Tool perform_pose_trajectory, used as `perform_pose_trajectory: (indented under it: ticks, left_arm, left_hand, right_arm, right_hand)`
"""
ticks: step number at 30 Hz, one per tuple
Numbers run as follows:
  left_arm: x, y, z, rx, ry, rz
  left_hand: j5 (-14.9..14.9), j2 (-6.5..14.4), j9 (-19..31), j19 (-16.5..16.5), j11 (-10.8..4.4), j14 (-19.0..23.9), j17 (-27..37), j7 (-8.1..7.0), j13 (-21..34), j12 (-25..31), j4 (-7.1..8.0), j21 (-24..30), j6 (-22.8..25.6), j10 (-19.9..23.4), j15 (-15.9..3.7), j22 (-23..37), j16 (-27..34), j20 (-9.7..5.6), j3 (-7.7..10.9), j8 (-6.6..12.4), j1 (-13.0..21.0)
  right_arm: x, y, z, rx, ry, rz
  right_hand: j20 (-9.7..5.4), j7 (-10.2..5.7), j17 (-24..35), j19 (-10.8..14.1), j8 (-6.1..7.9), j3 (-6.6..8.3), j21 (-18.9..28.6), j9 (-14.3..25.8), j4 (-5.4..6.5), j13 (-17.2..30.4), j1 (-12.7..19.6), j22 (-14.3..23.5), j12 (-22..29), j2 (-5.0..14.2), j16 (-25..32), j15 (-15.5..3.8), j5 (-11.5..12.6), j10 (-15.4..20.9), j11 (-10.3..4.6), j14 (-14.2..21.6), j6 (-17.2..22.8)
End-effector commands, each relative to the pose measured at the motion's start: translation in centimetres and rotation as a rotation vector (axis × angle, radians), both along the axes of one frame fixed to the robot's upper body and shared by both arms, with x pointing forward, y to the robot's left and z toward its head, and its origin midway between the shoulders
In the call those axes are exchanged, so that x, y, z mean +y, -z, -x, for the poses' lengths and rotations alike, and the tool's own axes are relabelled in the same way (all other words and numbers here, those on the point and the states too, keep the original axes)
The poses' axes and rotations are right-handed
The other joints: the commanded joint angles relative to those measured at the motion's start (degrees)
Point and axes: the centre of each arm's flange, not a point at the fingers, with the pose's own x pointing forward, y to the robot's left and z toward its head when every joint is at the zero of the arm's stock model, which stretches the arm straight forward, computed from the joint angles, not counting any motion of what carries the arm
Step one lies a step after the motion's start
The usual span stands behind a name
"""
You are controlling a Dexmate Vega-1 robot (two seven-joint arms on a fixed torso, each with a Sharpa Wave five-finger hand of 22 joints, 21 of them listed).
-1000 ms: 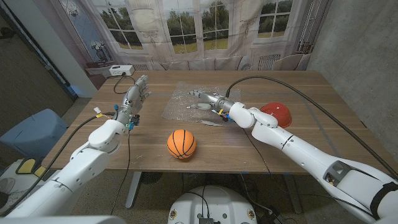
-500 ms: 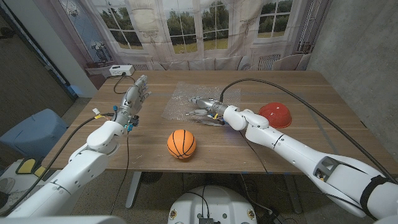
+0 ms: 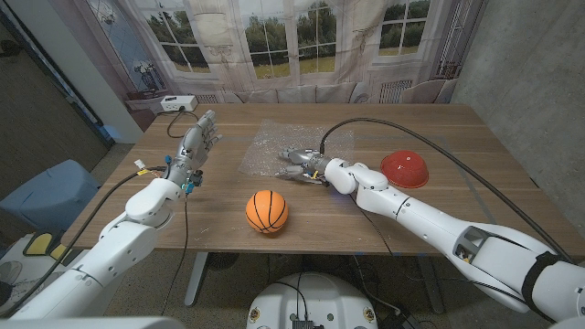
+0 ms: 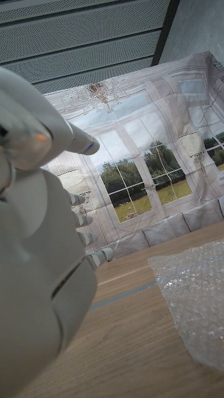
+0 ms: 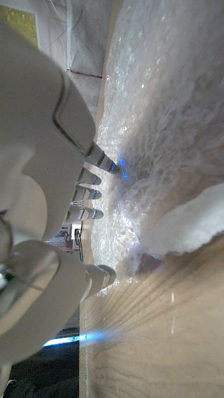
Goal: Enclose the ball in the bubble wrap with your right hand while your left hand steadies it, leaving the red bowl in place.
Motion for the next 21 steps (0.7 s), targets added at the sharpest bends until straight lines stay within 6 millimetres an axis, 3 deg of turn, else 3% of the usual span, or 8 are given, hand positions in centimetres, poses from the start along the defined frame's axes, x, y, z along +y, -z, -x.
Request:
perform_pose_trajectory:
  ticks: [1, 4, 7, 10, 13, 16, 18, 21]
  left_arm:
    - [0.4, -0.2, -0.4, -0.003, 0.012, -0.001]
    - [0.5, -0.2, -0.5, -0.002, 0.017, 0.000]
    - [0.6, -0.3, -0.7, -0.002, 0.020, -0.004]
    - [0.7, -0.4, -0.8, 0.000, 0.021, -0.010]
    - [0.8, -0.4, -1.0, 0.005, 0.023, -0.010]
    - [1.0, -0.4, -1.2, 0.010, 0.024, -0.014]
    - [1.1, -0.5, -1.4, 0.013, 0.024, -0.014]
    - [1.2, -0.5, -1.6, 0.016, 0.029, -0.017]
  left_hand:
    - [0.24, -0.05, 0.11, -3.21, 0.16, -4.89, 0.11, 0.50, 0.30, -0.08, 0.02, -0.20, -2.14, -3.30, 0.20, 0.22, -0.27, 0.75, -0.18, -0.11, -0.55]
    - [0.25, -0.03, 0.11, -3.24, 0.24, -4.97, 0.11, 0.43, 0.31, -0.12, 0.04, -0.25, -2.16, -3.35, 0.16, 0.22, -0.30, 0.75, -0.18, -0.15, -0.60]
    - [0.26, -0.01, 0.11, -3.27, 0.21, -5.06, 0.11, 0.44, 0.31, -0.12, 0.06, -0.28, -2.11, -3.33, 0.15, 0.22, -0.33, 0.75, -0.19, -0.16, -0.64]
    - [0.27, -0.01, 0.12, -3.31, 0.21, -5.20, 0.11, 0.38, 0.32, -0.21, 0.09, -0.33, -2.16, -3.50, 0.07, 0.22, -0.38, 0.75, -0.20, -0.22, -0.70]
    - [0.29, -0.02, 0.12, -3.35, 0.31, -5.43, 0.12, 0.33, 0.32, -0.30, 0.12, -0.38, -2.35, -3.68, 0.02, 0.23, -0.45, 0.76, -0.22, -0.33, -0.77]
    - [0.30, -0.03, 0.12, -3.41, 0.36, -5.58, 0.12, 0.30, 0.33, -0.39, 0.14, -0.43, -2.38, -3.87, -0.11, 0.23, -0.50, 0.76, -0.24, -0.37, -0.82]
    - [0.30, -0.04, 0.12, -3.50, 0.32, -5.70, 0.12, 0.31, 0.33, -0.42, 0.16, -0.48, -2.40, -3.93, -0.14, 0.23, -0.53, 0.76, -0.26, -0.39, -0.86]
    - [0.32, -0.05, 0.12, -3.69, 0.22, -5.86, 0.12, 0.31, 0.33, -0.47, 0.19, -0.58, -2.43, -4.04, -0.10, 0.24, -0.57, 0.75, -0.28, -0.42, -0.92]
  right_arm:
    - [-0.1, 0.8, 0.1, -0.103, -0.012, 0.009]
    - [0.0, 0.9, 0.4, -0.169, -0.032, 0.009]
    - [-0.1, 1.0, 0.4, -0.220, -0.051, -0.001]
    - [-0.3, 1.2, 0.3, -0.274, -0.067, -0.003]
    - [-0.8, 1.4, 0.1, -0.301, -0.098, -0.029]
    - [-1.3, 1.5, 0.0, -0.332, -0.130, -0.085]
    - [-1.5, 1.4, 0.1, -0.355, -0.146, -0.111]
    - [-2.0, 1.1, 0.3, -0.408, -0.181, -0.165]
  right_hand:
    - [-0.83, 0.21, 0.80, 7.50, 0.49, 0.83, 2.43, 0.15, -0.64, 0.24, 5.99, 0.52, 1.76, 0.66, 2.91, -1.17, 1.54, 6.05, 0.08, 10.01, 3.59]
    - [-1.73, -0.29, 2.42, 14.83, 1.40, 2.03, 5.05, 0.12, -1.31, 0.47, 12.62, 0.83, 3.21, 1.58, 6.57, -4.40, 3.19, 11.73, -1.19, 19.42, 8.31]
    - [-3.76, -1.28, 5.69, 21.35, 2.55, 2.92, 7.91, 0.12, -1.82, 0.72, 23.26, 1.16, 4.50, 0.84, 11.87, -7.86, 5.07, 18.07, -2.79, 27.61, 14.31]
    - [-5.58, -2.90, 12.95, 25.23, 3.27, 2.78, 10.63, 0.25, -1.97, 1.61, 35.56, 1.67, 5.68, 0.36, 21.09, -11.49, 6.00, 24.35, -4.73, 35.80, 20.22]
    - [-9.28, -4.50, 23.22, 28.53, 3.83, 2.90, 15.43, 0.49, -1.80, 3.55, 52.46, 2.72, 6.78, 0.64, 30.98, -12.45, 5.15, 29.50, -6.78, 44.50, 27.90]
    - [-12.54, -4.09, 26.57, 30.60, 4.46, 2.78, 19.53, 0.97, -1.49, 4.66, 58.28, 4.10, 7.68, 0.57, 32.17, -12.54, 3.32, 32.74, -6.25, 47.83, 32.05]
    - [-13.12, -3.53, 28.22, 30.63, 5.32, 2.27, 21.47, 1.31, -1.12, 5.24, 59.76, 5.05, 8.34, 0.69, 32.68, -12.47, 2.06, 34.77, -6.05, 48.50, 34.95]
    - [-12.37, -1.90, 30.63, 29.72, 7.54, 1.19, 25.50, 1.97, 0.24, 6.86, 60.09, 6.64, 10.78, 2.18, 32.63, -12.40, -0.13, 41.02, -5.06, 50.71, 41.56]
